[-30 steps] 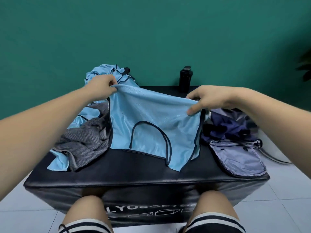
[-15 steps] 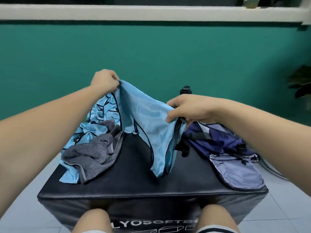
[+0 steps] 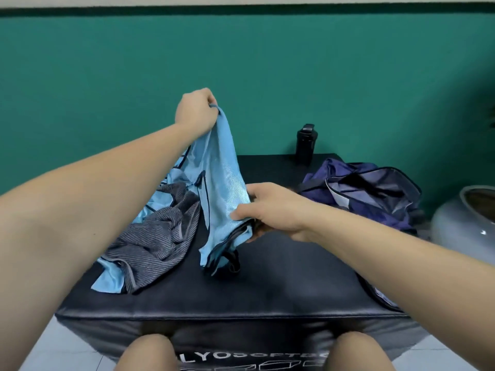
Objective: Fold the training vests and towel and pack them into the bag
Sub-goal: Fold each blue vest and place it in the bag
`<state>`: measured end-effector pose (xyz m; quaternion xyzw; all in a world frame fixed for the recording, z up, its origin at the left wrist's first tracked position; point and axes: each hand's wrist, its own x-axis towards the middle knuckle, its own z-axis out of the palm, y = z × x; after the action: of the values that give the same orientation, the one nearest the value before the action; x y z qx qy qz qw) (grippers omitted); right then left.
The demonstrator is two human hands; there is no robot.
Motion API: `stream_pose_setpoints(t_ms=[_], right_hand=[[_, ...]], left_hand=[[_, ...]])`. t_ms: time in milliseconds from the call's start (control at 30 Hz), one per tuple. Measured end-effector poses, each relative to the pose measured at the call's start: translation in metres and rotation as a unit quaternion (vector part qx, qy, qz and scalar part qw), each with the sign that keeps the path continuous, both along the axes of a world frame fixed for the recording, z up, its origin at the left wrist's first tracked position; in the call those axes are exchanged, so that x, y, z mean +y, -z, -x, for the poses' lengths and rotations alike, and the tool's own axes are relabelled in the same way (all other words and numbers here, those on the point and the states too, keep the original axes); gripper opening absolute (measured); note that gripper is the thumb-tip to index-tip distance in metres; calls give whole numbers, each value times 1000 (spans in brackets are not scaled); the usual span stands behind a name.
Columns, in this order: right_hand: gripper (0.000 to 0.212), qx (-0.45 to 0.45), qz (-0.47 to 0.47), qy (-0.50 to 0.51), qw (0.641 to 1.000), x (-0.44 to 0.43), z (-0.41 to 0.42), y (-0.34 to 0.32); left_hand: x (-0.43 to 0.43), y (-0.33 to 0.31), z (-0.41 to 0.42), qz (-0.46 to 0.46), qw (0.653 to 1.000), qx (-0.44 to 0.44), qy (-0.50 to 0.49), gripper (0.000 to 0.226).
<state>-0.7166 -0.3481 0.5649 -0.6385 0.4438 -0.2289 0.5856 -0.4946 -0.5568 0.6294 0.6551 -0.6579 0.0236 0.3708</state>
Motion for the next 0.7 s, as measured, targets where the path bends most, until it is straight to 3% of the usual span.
stream_pose_setpoints(t_ms=[267,500,633,700], right_hand=[[24,-15,-74,75,994,23,58,89],[26,19,-129,118,984,36,116,146],[27,61,-139,143,978,38,135,166],[26,92,-134,149,975,39,140,171]], left_hand=[[-19,98,89,-74,992,-52,85,21],[-12,175,140,-193,962,6,194,25],[15,198,138,-275,924,62,257,63],[32,205,127,-283,924,64,251,70]])
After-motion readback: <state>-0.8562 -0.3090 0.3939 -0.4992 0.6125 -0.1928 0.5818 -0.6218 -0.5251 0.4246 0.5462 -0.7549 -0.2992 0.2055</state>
